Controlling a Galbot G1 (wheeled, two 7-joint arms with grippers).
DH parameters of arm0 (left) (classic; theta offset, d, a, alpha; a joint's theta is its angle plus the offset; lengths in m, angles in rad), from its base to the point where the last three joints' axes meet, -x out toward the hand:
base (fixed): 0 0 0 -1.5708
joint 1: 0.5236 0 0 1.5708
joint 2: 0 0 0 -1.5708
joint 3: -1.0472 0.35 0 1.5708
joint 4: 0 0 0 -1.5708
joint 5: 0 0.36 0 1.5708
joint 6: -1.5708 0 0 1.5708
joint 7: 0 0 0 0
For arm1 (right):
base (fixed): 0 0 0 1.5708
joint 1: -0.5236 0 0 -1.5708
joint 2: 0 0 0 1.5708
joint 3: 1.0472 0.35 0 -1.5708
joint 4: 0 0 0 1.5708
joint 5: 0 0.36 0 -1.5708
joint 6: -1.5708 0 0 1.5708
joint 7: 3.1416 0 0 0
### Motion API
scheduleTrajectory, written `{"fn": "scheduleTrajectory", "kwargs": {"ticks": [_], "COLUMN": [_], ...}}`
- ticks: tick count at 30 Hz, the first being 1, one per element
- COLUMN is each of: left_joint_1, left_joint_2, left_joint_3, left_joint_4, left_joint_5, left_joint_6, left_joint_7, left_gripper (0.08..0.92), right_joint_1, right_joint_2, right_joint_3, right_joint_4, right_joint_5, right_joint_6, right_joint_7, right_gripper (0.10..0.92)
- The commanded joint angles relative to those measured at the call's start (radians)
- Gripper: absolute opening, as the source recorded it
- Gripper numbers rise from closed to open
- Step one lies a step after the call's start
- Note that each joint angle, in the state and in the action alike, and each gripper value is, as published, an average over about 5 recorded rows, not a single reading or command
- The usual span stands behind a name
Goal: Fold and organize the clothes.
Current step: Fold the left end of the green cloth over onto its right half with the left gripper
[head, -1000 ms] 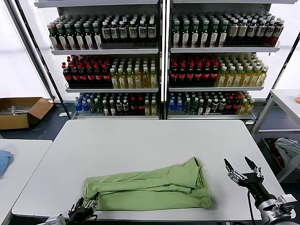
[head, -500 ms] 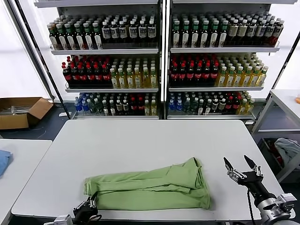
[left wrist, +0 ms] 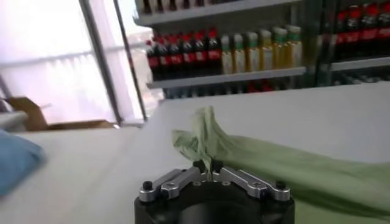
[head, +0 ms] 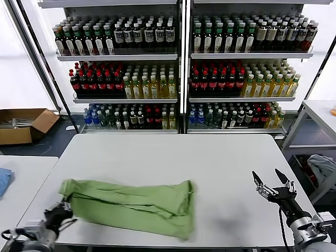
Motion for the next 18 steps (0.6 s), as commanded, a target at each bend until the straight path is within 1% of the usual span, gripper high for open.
{"fn": "scheduleTrajectory", "kwargs": {"ticks": [1,3,5,7,9,14,18], "left_joint_1": [-0.052,-0.043,-0.038,-0.038,-0.039,-0.046,-0.044], "left_joint_2": [0.227,0.223,0.201,0.172,0.138,0.049,-0.026], "left_joint_3": [-0.308,-0.310,-0.283,-0.228,-0.140,0.132,0.299], "left_joint_4": [0.096,0.018,-0.078,-0.162,-0.222,-0.280,-0.293], "left_joint_5": [-0.133,-0.168,-0.181,-0.173,-0.146,-0.034,0.022], "left_joint_6": [0.005,0.019,0.032,0.046,0.057,0.058,0.051], "left_joint_7": [0.066,0.067,0.069,0.067,0.062,0.040,0.033], "left_gripper": [0.100,0.100,0.100,0.100,0.100,0.100,0.100], "right_joint_1": [0.013,0.019,0.023,0.024,0.022,0.010,-0.002], "right_joint_2": [0.000,0.000,-0.001,-0.002,-0.004,-0.003,-0.002], "right_joint_3": [-0.007,-0.015,-0.021,-0.023,-0.025,-0.017,0.000], "right_joint_4": [0.005,0.010,0.016,0.021,0.027,0.038,0.040], "right_joint_5": [0.003,0.003,0.002,0.002,0.001,0.000,0.002], "right_joint_6": [-0.004,-0.009,-0.013,-0.016,-0.018,-0.019,-0.017], "right_joint_7": [0.002,0.005,0.008,0.010,0.011,0.010,0.008], "right_gripper": [0.823,0.823,0.823,0.823,0.823,0.823,0.823]}}
